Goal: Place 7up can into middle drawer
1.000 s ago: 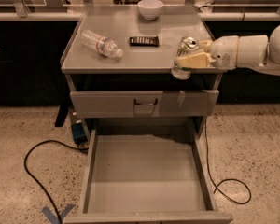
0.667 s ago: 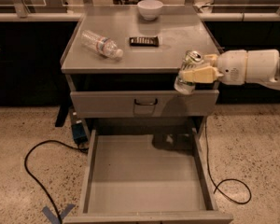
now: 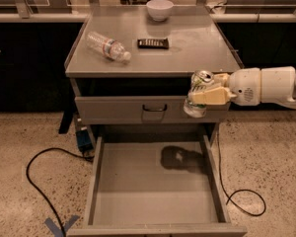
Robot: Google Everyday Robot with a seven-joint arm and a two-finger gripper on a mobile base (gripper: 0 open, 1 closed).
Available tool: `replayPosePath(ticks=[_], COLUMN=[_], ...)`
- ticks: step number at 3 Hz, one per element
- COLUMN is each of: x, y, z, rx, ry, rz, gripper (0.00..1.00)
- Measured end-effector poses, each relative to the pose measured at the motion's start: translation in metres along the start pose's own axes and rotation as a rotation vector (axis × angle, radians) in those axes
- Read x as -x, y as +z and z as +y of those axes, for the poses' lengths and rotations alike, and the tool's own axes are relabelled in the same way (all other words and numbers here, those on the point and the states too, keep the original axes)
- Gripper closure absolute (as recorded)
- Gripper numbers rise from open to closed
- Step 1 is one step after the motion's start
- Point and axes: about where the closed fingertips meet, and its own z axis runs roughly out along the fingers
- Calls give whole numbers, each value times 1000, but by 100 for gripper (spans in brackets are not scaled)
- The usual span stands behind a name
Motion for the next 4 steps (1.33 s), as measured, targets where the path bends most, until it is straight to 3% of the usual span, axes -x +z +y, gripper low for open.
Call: replayPosePath(ticks=[1, 2, 3, 4], x=[-6, -35, -83, -137], y=[11, 34, 64, 89], z=[1, -1, -2, 3], rx=[0, -3, -46, -128], ry=[-16, -38, -62, -62], rz=[-18, -57, -88, -29], gripper=[100, 100, 100, 100])
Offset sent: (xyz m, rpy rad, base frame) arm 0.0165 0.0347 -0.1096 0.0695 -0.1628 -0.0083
